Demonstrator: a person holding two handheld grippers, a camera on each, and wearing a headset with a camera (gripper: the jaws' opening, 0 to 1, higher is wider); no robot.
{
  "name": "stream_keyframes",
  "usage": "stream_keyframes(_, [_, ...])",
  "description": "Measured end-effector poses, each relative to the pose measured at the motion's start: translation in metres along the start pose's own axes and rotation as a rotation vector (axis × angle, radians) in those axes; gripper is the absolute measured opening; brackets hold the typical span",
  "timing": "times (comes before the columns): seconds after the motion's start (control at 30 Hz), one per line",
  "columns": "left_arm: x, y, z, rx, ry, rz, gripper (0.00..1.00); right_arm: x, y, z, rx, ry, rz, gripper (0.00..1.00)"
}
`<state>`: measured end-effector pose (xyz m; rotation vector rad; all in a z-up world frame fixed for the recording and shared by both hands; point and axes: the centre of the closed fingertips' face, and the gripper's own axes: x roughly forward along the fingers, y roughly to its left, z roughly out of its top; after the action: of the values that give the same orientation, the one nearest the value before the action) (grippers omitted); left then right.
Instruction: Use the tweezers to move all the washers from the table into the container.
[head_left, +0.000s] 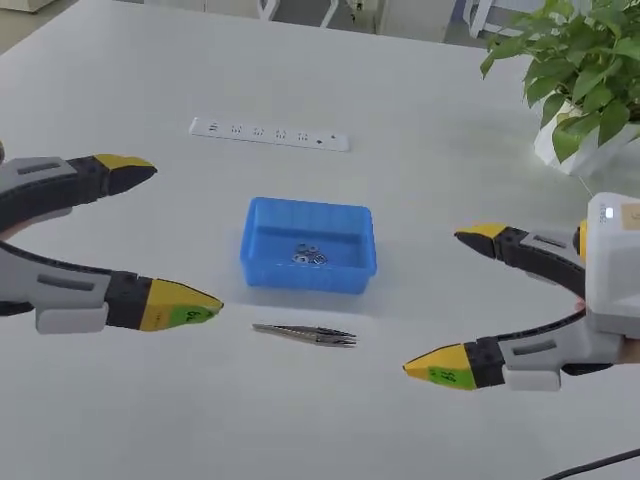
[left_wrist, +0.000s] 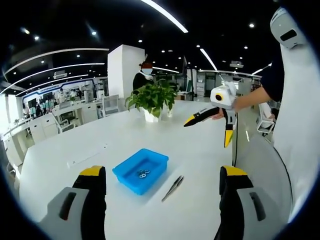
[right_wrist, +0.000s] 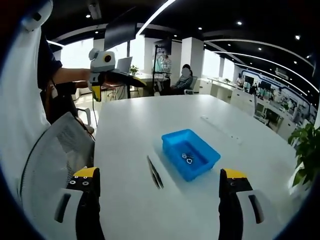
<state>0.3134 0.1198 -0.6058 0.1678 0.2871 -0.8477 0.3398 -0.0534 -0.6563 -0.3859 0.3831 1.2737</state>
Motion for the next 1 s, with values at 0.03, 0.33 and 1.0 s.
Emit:
stream_keyframes(0.03, [0.0, -0.001, -0.002, 0.002, 0.01, -0.002, 1.0, 0.0, 0.0, 0.001, -0.006, 0.001, 0.0, 1.0])
stream_keyframes(0.33, [0.0, -0.002, -0.013, -0.028, 0.059, -0.019, 1.0, 0.001, 0.001, 0.006, -0.025, -0.001, 0.005, 1.0])
stream_keyframes(1.0, [0.004, -0.009, -0.019, -0.016, 0.09, -0.035, 0.99, 0.002, 0.005, -0.01, -0.041, 0.054, 0.017, 1.0])
